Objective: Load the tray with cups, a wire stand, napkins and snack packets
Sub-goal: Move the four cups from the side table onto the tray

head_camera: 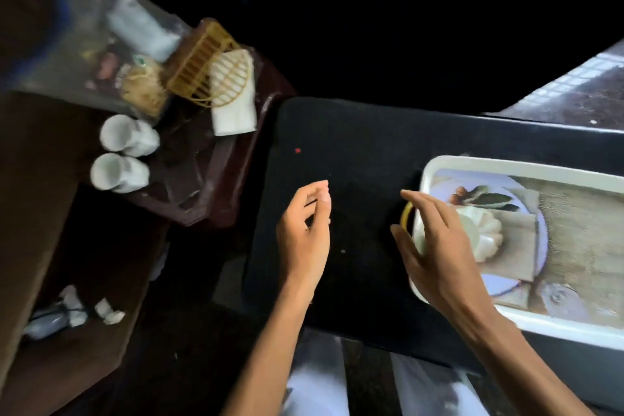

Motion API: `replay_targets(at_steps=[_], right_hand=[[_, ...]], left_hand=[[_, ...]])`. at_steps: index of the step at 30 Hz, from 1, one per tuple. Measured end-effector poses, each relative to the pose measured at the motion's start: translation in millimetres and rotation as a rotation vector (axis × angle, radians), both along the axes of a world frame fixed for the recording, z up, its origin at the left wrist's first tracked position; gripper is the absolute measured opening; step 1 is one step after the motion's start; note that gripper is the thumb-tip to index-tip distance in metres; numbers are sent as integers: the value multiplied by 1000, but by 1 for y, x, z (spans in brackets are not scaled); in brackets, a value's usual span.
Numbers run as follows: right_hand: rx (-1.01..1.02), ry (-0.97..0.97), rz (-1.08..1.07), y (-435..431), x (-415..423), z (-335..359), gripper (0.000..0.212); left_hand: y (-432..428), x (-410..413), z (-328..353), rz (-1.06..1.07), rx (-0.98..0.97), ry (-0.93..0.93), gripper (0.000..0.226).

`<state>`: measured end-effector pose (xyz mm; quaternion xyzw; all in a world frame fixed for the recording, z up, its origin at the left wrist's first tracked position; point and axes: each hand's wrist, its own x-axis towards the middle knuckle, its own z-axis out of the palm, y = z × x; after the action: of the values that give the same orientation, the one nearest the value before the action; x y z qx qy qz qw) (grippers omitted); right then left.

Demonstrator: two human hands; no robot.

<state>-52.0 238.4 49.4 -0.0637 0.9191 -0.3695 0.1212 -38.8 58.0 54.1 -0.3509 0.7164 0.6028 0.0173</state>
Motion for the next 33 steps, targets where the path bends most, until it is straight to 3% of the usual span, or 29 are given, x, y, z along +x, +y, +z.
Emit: replay_targets(at_steps=[6, 17, 22, 28, 33], right_hand=[[-77, -46, 233, -113, -9, -1, 49], [-277, -34, 299, -304, -21, -5, 36], [-325, -123, 305, -365, -22, -17, 35], [-314, -171, 285, -405, -23, -34, 32], [-367, -165, 185, -415, -24, -40, 25]], left_hand=[[-132, 12, 17, 193, -124, 104, 16], [-306, 35, -2, 475, -276, 144, 22], [-342, 23, -19, 558, -278, 133, 28], [-356, 12, -33, 505, -57, 97, 33], [-352, 13, -35, 490, -90, 90, 38]])
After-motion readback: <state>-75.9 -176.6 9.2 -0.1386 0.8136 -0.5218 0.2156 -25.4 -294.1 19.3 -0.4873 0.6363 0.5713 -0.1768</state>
